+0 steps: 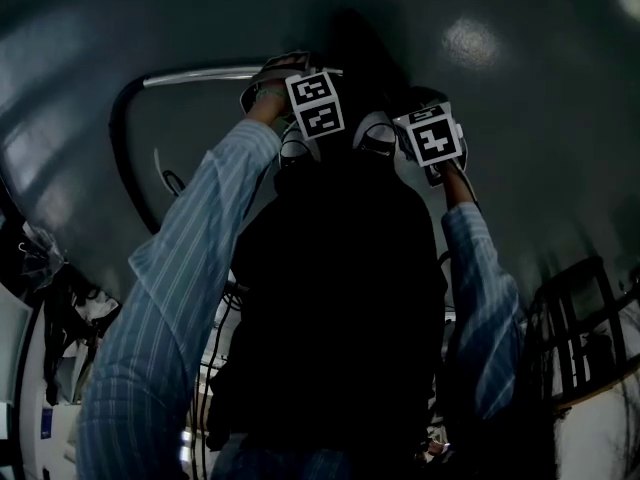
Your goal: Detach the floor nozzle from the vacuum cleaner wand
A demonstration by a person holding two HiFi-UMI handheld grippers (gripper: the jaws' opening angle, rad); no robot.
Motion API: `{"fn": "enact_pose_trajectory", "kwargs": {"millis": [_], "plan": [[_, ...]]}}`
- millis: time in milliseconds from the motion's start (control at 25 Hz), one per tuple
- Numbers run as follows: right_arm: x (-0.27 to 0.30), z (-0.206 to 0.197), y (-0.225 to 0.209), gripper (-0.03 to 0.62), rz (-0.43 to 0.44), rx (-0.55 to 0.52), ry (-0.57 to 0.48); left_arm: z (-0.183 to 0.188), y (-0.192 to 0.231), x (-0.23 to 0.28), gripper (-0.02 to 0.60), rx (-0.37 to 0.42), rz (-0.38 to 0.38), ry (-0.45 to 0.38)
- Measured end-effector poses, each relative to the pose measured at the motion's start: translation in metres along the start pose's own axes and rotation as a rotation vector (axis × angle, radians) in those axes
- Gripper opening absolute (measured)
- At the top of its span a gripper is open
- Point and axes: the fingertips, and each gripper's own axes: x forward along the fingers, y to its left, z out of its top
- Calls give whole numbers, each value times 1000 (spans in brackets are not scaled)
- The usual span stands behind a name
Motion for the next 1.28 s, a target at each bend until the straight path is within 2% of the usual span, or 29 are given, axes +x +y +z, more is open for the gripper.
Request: {"fn": "enact_pose_trajectory", "kwargs": {"millis": [120, 200, 480, 680, 800, 960, 1080, 1160, 1280], "plan": [[1, 0, -6, 250, -42, -3, 0, 2, 4, 2, 219, -24, 12, 7], [4, 1, -12, 249, -85, -16, 0, 3, 7, 2, 192, -42, 14, 7], [7, 3, -14, 247, -176, -60, 30, -3, 11, 3, 192, -91, -10, -5], [-12, -14, -47, 245, -245, 23, 42, -11, 14, 3, 192, -114, -18, 13], [-28, -31, -80, 245, -251, 75, 46, -6, 15, 5, 192, -114, -9, 17], [-48, -49, -111, 246, -258, 79, 42, 2, 12, -2, 192, -127, -4, 20], [-40, -63, -112, 247, -246, 143, 98, -11, 4, -6, 192, -103, -69, 24], [-37, -68, -109, 249, -213, 182, 133, -16, 4, -11, 192, -84, -80, 28], [-56, -57, -102, 251, -194, 218, 93, -21, 4, -34, 192, -144, -60, 13]]}}
